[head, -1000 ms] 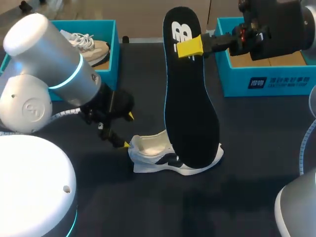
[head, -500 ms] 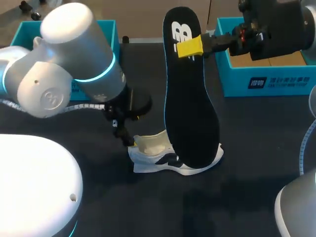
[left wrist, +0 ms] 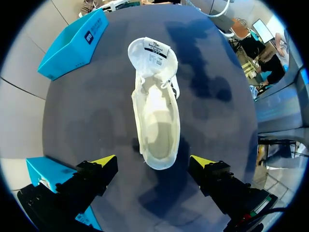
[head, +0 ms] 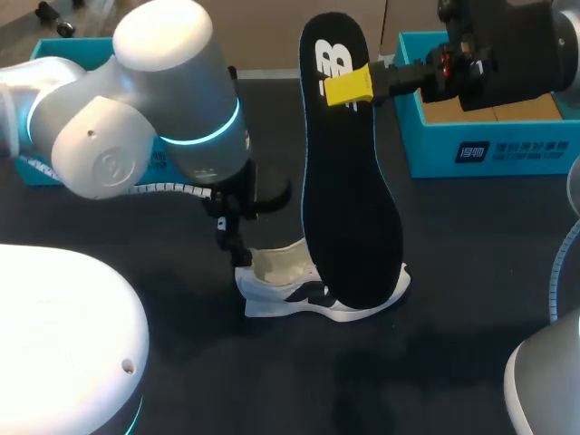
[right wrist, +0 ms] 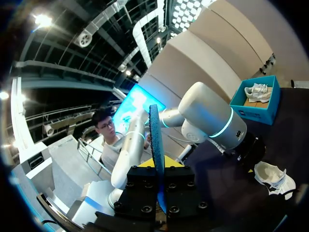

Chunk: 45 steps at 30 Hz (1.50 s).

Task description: Take the shoe out of the shoebox, open the shoe tongue, remove and reinsert the insole, then place the shoe into the shoebox

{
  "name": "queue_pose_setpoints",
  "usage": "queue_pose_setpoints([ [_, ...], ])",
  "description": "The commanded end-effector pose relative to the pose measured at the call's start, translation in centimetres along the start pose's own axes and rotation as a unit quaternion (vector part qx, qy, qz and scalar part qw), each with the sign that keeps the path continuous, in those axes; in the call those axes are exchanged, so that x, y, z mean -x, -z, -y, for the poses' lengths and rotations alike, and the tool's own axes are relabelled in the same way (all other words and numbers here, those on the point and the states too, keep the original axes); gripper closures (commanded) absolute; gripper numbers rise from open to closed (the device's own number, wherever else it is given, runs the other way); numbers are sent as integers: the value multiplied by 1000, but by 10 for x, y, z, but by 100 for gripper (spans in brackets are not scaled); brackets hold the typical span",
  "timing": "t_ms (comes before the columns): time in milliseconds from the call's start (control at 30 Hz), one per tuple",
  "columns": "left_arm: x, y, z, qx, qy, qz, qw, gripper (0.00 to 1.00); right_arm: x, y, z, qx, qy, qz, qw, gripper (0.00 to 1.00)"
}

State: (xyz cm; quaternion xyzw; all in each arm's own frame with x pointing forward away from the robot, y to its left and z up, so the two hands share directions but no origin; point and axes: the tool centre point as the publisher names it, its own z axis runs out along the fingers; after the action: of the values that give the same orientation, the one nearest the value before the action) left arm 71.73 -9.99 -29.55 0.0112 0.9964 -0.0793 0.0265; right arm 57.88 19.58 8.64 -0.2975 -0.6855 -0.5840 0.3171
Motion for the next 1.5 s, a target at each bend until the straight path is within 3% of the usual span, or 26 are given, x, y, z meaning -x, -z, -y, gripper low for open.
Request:
queue_pose_setpoints([
  [33, 0, -1, 0, 0, 0, 0, 1000, 0, 1, -4, -2, -1, 0, 0, 1000, 100],
  [467, 0, -1, 0, 0, 0, 0, 1000, 0, 1, -4, -2, -1, 0, 0, 1000, 100],
  [633, -18, -7, 12, 29, -9, 9, 999, 0, 1, -4, -2, -1, 0, 0, 1000, 100],
  [833, -28, -16, 19, 28, 4, -1, 1000, 0, 1, -4, -2, -1, 0, 0, 1000, 100],
  [1500, -8, -38, 20, 48, 27, -6, 998, 0, 1, -4, -2, -1, 0, 0, 1000, 100],
])
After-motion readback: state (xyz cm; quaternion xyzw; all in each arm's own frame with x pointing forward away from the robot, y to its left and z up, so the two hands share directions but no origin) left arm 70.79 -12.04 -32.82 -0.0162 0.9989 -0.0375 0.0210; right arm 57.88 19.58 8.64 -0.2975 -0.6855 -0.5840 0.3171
